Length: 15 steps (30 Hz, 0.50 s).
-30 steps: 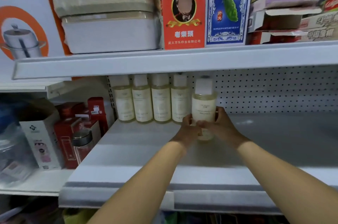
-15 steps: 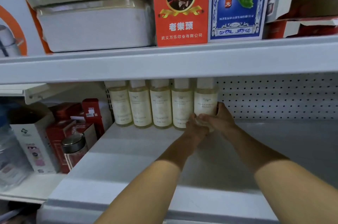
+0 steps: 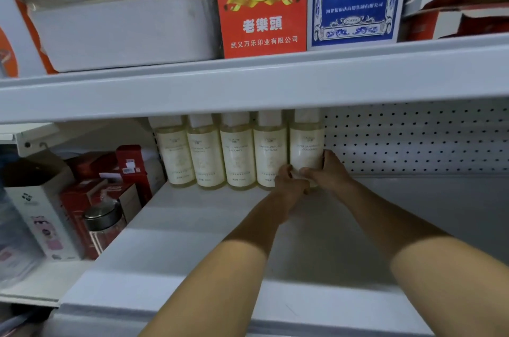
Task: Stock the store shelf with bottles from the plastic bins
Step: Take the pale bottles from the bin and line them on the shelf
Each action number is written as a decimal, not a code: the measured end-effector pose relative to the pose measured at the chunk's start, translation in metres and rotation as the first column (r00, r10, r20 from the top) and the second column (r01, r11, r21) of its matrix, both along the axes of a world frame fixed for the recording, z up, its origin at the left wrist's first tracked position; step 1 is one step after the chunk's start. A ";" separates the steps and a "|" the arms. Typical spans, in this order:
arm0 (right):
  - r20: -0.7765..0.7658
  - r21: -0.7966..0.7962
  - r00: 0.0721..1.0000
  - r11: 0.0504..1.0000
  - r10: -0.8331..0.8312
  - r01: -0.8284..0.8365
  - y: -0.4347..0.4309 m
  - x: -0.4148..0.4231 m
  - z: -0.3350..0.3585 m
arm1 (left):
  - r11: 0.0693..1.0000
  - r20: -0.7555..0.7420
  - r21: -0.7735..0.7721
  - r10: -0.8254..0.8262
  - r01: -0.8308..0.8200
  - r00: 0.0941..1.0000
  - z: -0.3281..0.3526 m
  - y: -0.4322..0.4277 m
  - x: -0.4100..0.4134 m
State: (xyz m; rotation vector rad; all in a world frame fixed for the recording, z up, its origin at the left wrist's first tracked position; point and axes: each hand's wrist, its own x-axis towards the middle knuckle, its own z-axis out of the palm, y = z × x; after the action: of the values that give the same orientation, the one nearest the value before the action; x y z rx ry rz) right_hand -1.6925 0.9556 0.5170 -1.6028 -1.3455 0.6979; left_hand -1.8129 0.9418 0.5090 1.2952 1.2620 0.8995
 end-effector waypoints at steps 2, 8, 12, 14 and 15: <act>0.053 -0.017 0.999 1.000 -0.009 0.010 -0.009 -0.005 -0.003 | 1.000 0.005 -0.010 0.002 -0.002 1.000 0.000 -0.003 0.000; 0.117 -0.050 0.993 0.998 -0.019 0.025 -0.044 -0.017 -0.012 | 0.994 0.147 -0.104 0.041 -0.025 0.988 0.006 -0.029 -0.024; 0.055 -0.037 0.997 0.998 -0.050 0.052 -0.071 -0.034 -0.016 | 0.982 0.287 -0.190 0.053 0.003 0.956 0.011 -0.065 -0.058; -0.011 -0.008 0.998 0.998 -0.059 0.059 -0.085 -0.047 -0.016 | 0.974 0.365 -0.228 0.091 -0.005 0.927 0.013 -0.082 -0.073; -0.046 0.015 0.997 0.998 -0.054 0.055 -0.091 -0.054 -0.016 | 0.970 0.394 -0.242 0.103 -0.005 0.913 0.016 -0.091 -0.081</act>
State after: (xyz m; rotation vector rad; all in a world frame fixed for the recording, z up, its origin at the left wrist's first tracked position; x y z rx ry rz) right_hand -1.7468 0.8647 0.5012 -1.5952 -1.2671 0.6852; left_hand -1.8937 0.8508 0.5248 0.8340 1.0411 0.9658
